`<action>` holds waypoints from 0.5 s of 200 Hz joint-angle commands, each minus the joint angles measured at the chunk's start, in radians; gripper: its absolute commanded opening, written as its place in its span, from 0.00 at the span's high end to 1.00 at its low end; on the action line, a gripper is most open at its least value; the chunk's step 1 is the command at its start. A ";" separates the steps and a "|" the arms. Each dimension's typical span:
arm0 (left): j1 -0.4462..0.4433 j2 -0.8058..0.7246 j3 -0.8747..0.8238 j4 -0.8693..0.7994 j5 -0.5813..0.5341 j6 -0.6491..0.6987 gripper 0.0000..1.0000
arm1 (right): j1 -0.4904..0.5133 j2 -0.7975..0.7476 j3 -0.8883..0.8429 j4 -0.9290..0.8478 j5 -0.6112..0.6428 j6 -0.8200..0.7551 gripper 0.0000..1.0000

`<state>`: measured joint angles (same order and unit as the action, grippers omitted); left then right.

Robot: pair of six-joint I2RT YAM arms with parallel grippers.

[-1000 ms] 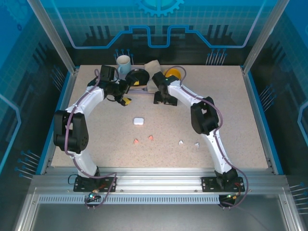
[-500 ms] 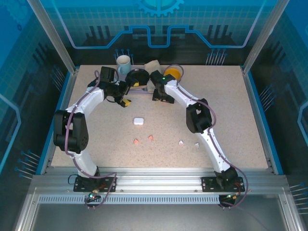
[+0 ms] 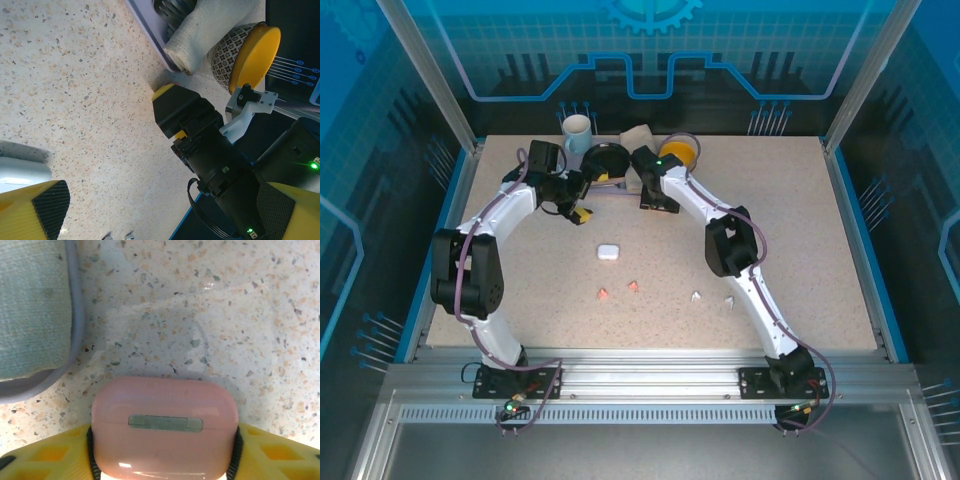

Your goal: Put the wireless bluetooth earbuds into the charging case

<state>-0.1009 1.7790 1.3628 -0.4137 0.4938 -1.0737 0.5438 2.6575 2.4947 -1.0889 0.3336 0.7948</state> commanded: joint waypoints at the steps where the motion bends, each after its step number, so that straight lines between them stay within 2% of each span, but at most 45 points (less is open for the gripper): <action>1: 0.007 -0.039 -0.016 -0.002 0.021 0.001 0.01 | -0.005 0.028 -0.031 -0.037 0.040 -0.035 0.50; 34: 0.006 -0.047 -0.012 -0.014 0.016 0.010 0.01 | 0.005 -0.122 -0.274 0.068 0.039 -0.055 0.54; 100: 0.007 -0.059 -0.006 -0.042 0.004 0.035 0.01 | 0.075 -0.440 -0.756 0.235 0.008 -0.027 0.52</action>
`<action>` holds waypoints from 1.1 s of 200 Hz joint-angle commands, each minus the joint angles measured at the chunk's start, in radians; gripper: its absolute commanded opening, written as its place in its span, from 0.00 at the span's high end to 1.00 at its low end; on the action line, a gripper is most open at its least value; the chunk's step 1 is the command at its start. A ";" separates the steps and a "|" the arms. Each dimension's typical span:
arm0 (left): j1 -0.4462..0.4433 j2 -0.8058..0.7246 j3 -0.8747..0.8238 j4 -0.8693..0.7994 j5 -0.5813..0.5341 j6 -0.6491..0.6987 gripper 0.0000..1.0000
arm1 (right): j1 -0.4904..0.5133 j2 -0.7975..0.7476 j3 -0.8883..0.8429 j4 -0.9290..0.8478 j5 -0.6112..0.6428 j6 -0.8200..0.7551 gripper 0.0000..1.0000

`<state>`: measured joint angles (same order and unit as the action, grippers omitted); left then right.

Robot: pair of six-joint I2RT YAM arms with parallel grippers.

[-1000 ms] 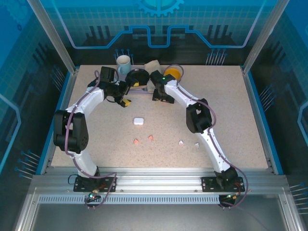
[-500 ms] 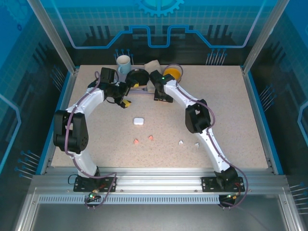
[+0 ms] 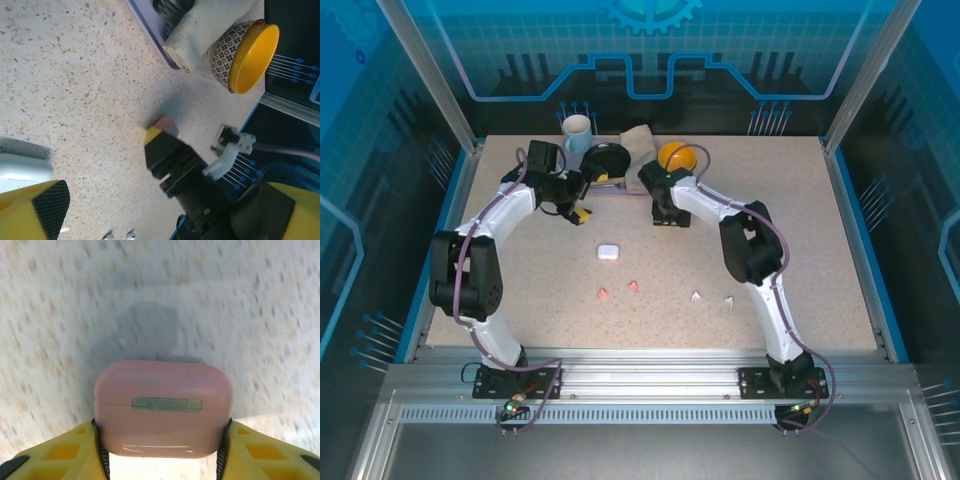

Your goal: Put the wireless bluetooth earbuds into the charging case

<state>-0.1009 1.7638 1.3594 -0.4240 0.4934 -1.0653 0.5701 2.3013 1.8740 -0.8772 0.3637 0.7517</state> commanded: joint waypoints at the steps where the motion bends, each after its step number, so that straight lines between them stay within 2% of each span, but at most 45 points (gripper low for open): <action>1: 0.005 -0.044 -0.002 -0.031 0.005 0.027 0.01 | 0.050 -0.087 -0.142 0.026 -0.022 0.018 0.52; 33: 0.004 -0.050 -0.005 -0.032 0.003 0.027 0.01 | 0.067 -0.172 -0.303 0.086 -0.084 0.090 0.48; 56: 0.003 -0.049 -0.003 -0.034 0.004 0.028 0.01 | 0.065 -0.172 -0.325 0.095 -0.097 0.119 0.38; 95: 0.003 -0.052 0.000 -0.040 0.002 0.034 0.01 | 0.049 -0.151 -0.272 0.084 -0.089 0.118 0.30; 117: 0.003 -0.051 0.003 -0.041 0.004 0.036 0.01 | 0.027 -0.164 -0.238 0.089 -0.061 0.058 0.26; 132: 0.003 -0.050 0.006 -0.040 0.007 0.035 0.01 | -0.005 -0.188 -0.224 0.094 -0.043 0.029 0.25; 169: 0.003 -0.045 0.013 -0.032 0.008 0.032 0.01 | -0.096 -0.188 -0.146 0.064 -0.095 0.038 0.21; 193: 0.003 -0.036 0.015 -0.032 0.013 0.033 0.01 | -0.106 -0.133 -0.036 0.054 -0.085 -0.072 0.16; 220: 0.003 -0.033 0.022 -0.033 0.016 0.033 0.01 | -0.134 -0.063 0.040 0.066 -0.134 -0.216 0.15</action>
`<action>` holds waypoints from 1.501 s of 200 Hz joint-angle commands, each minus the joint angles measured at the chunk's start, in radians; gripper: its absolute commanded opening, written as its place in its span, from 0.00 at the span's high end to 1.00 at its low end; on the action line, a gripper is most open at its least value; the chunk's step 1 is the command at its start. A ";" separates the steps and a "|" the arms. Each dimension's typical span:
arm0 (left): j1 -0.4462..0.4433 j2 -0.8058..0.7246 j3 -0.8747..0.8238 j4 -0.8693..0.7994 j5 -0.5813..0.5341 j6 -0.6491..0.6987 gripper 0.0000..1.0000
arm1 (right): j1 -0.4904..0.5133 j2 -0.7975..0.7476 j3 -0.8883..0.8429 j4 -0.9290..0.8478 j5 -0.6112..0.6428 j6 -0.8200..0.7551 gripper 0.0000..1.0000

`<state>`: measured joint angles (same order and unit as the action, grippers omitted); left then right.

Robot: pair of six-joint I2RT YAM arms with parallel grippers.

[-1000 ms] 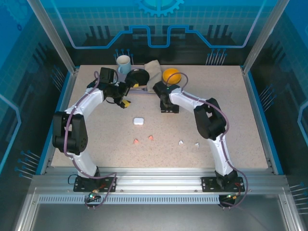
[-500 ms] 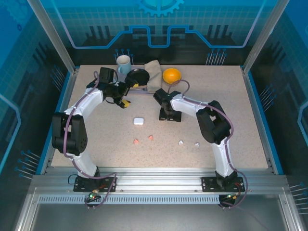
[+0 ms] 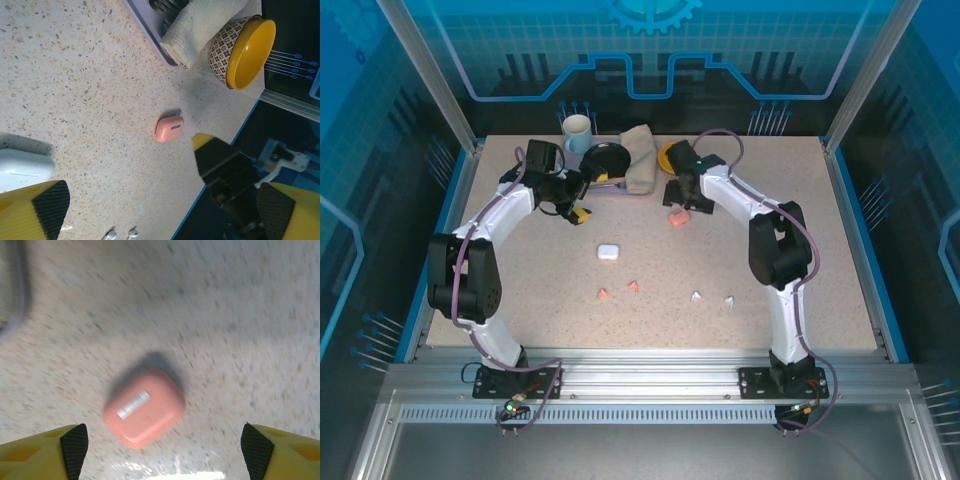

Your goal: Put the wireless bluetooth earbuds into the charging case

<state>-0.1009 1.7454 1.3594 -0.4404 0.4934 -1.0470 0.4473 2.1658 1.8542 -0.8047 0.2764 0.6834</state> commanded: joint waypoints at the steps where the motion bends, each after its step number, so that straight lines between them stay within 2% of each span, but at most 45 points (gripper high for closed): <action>1: 0.003 -0.015 0.023 -0.017 0.017 0.015 0.01 | -0.013 0.073 0.061 -0.005 -0.050 -0.151 0.15; 28: 0.003 -0.013 0.029 -0.018 0.019 0.016 0.01 | -0.049 0.109 0.066 0.025 -0.138 -0.188 0.15; 77: 0.000 -0.013 0.029 -0.017 0.015 0.013 0.01 | -0.056 0.146 0.036 0.087 -0.257 -0.206 0.15; 121: -0.005 -0.011 0.034 -0.014 0.014 0.010 0.01 | -0.026 0.131 -0.005 0.098 -0.282 -0.231 0.16; 162: -0.010 -0.008 0.034 -0.012 0.014 0.010 0.01 | 0.007 0.111 -0.044 0.078 -0.235 -0.223 0.18; 200: -0.017 -0.009 0.029 -0.008 0.013 0.008 0.01 | 0.033 0.155 0.032 -0.050 -0.080 -0.157 0.18; 245: -0.017 -0.012 0.028 -0.012 0.012 0.010 0.01 | 0.048 0.235 0.119 -0.129 -0.025 -0.172 0.21; 300: -0.020 -0.007 0.028 -0.008 0.013 0.009 0.01 | 0.040 0.284 0.195 -0.143 0.006 -0.203 0.22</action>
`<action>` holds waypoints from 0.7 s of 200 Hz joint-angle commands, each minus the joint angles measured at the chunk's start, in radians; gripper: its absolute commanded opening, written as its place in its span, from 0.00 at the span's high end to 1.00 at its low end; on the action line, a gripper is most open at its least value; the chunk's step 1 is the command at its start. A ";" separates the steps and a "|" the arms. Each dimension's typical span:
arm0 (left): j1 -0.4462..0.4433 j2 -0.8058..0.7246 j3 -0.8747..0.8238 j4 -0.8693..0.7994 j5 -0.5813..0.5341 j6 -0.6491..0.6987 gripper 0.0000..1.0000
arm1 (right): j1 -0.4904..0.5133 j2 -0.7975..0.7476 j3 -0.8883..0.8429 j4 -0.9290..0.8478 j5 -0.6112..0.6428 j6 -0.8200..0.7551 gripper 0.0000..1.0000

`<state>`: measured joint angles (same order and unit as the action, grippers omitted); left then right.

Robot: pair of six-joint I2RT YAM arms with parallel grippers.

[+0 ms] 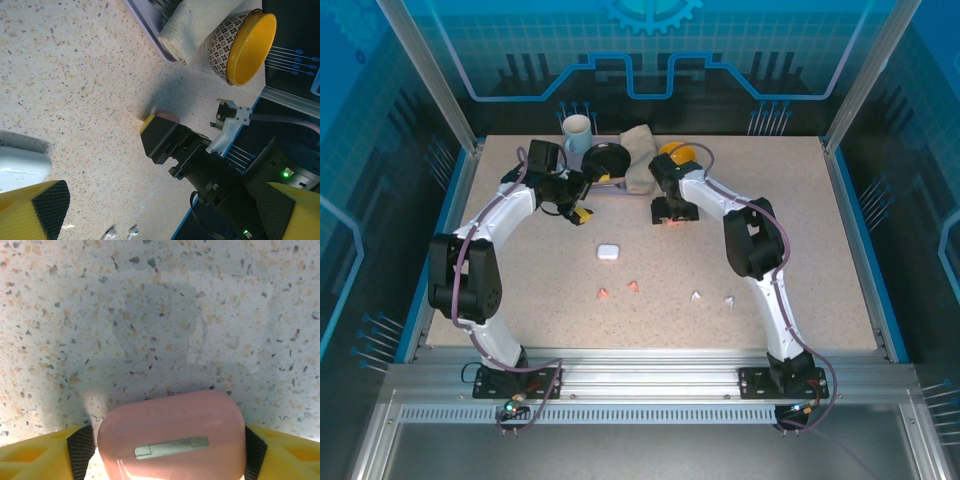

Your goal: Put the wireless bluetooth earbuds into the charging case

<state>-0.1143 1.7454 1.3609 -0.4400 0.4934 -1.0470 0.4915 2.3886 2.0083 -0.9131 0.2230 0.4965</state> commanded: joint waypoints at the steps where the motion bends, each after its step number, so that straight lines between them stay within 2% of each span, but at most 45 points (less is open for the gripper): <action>1: -0.007 -0.007 0.026 -0.008 0.012 0.009 0.01 | -0.005 0.063 0.042 -0.036 0.059 -0.017 0.22; 51: -0.008 -0.002 0.034 -0.009 0.013 0.013 0.01 | -0.021 0.078 0.043 -0.026 0.023 -0.031 0.32; 84: -0.008 0.008 0.040 -0.014 0.020 0.023 0.01 | -0.036 0.051 -0.015 -0.004 -0.008 -0.023 0.46; 110: -0.011 0.011 0.038 -0.021 0.023 0.040 0.01 | -0.046 -0.025 -0.115 0.054 -0.045 0.010 0.51; 140: -0.025 0.010 0.021 -0.027 0.027 0.050 0.01 | -0.047 -0.165 -0.273 0.175 -0.106 0.057 0.52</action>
<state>-0.1211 1.7477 1.3682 -0.4412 0.4938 -1.0313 0.4633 2.3013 1.8580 -0.8024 0.1711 0.5007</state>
